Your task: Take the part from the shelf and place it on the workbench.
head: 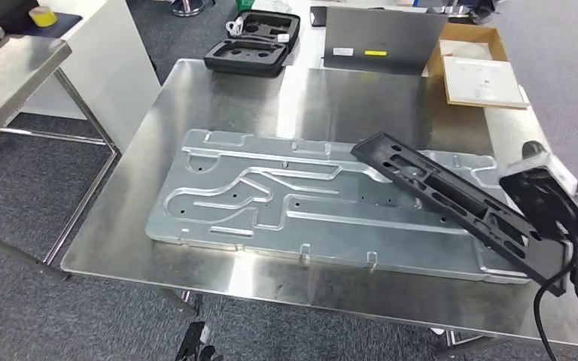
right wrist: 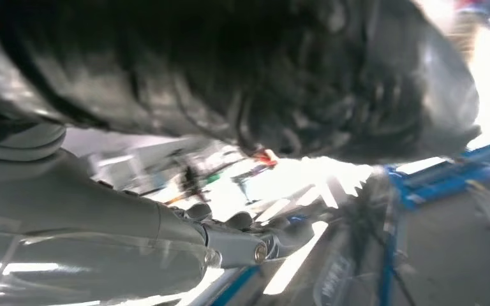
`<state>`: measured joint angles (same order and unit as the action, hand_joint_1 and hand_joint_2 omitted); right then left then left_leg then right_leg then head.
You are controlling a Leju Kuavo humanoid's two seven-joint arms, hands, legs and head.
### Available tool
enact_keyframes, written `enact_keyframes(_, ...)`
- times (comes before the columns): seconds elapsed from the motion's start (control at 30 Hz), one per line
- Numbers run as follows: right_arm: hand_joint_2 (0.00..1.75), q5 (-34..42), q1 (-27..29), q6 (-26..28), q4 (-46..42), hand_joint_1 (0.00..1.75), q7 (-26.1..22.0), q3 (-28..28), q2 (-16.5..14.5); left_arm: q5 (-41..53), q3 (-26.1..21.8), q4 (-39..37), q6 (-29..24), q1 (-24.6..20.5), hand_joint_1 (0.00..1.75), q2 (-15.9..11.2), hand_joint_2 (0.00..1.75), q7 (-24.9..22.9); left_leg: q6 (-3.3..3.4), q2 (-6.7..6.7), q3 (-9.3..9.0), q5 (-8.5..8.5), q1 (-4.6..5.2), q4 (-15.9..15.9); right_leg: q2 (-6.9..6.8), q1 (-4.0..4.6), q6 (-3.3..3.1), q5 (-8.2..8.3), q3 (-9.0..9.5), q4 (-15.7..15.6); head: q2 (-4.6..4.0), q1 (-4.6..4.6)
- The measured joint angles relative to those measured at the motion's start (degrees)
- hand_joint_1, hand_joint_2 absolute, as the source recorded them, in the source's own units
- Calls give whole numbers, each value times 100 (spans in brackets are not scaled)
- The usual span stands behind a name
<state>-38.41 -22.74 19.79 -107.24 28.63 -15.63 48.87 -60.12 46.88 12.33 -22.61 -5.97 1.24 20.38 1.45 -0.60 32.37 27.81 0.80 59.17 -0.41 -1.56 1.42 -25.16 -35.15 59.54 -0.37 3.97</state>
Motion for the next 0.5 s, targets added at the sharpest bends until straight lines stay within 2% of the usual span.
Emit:
enact_keyframes(0.07, 0, -57, 5, 171, -338, 0, -67, -15, -177, -12, 2, -1, -34, 4, 0, 0, 0, -4, 46, 0, 18, -55, -5, -59, -6, -1, 70, 23, -27, -9, 0, -4)
enact_keyframes(0.1, 0, -124, 18, 282, -519, 0, -126, -32, -295, -24, 3, -2, -56, 4, 0, -1, 0, -2, 80, 1, 28, -97, -11, -98, -6, -3, 91, -44, -49, 35, 0, -7)
enact_keyframes(0.13, 0, -225, 47, 422, -716, 0, -205, -66, -429, -37, 3, -2, -84, -1, 0, -2, 0, 3, 120, 2, 44, -146, -17, -137, -3, -3, 99, -197, -99, 174, 0, -11)
enact_keyframes(0.17, 0, -347, 96, 568, -916, 0, -304, -118, -579, -50, 4, -2, -112, -9, 0, -3, 0, 10, 153, 4, 68, -190, -21, -163, 3, -3, 97, -424, -182, 423, 0, -17)
enact_keyframes(0.23, 0, -616, 238, 866, -1311, 0, -526, -267, -893, -81, 5, -2, -164, -19, 0, -4, 0, 28, 189, 5, 149, -256, -2, -165, 20, 6, 88, -890, -373, 1101, 0, -23)
enact_keyframes(0.27, 0, -736, 326, 1001, -1498, 0, -629, -358, -1055, -96, 7, -2, -191, -20, 0, -8, 0, 35, 194, 5, 194, -287, 9, -159, 23, 11, 86, -996, -400, 1326, 0, -23)
enact_keyframes(0.3, 0, -841, 426, 1154, -1677, 0, -744, -464, -1228, -112, 8, -2, -228, -19, 0, -15, 0, 33, 193, 5, 242, -318, 19, -149, 25, 14, 82, -988, -337, 1374, 0, -23)
enact_keyframes(0.33, 0, -928, 530, 1311, -1832, 0, -873, -575, -1396, -130, 10, -2, -277, -19, 0, -26, 0, 18, 187, 6, 294, -348, 24, -133, 25, 14, 74, -882, -175, 1215, 0, -22)
enact_keyframes(0.4, 0, -1081, 699, 1590, -2040, 0, -1123, -762, -1659, -170, 11, -3, -386, -21, 0, -52, 0, -29, 163, 6, 383, -393, 25, -90, 21, 12, 54, -625, 259, 628, 0, -24)
enact_keyframes(0.43, 0, -1185, 767, 1704, -2085, 0, -1228, -822, -1746, -206, 11, -3, -452, -21, 0, -64, 0, -48, 142, 7, 425, -411, 31, -63, 18, 16, 42, -582, 460, 318, 0, -22)
enact_keyframes(0.5, 0, -1460, 925, 1868, -2141, 0, -1389, -891, -1905, -303, 11, -6, -603, -17, 0, -89, 0, -66, 90, 13, 462, -450, 41, -28, 24, 49, 9, -551, 636, -5, 0, -19)
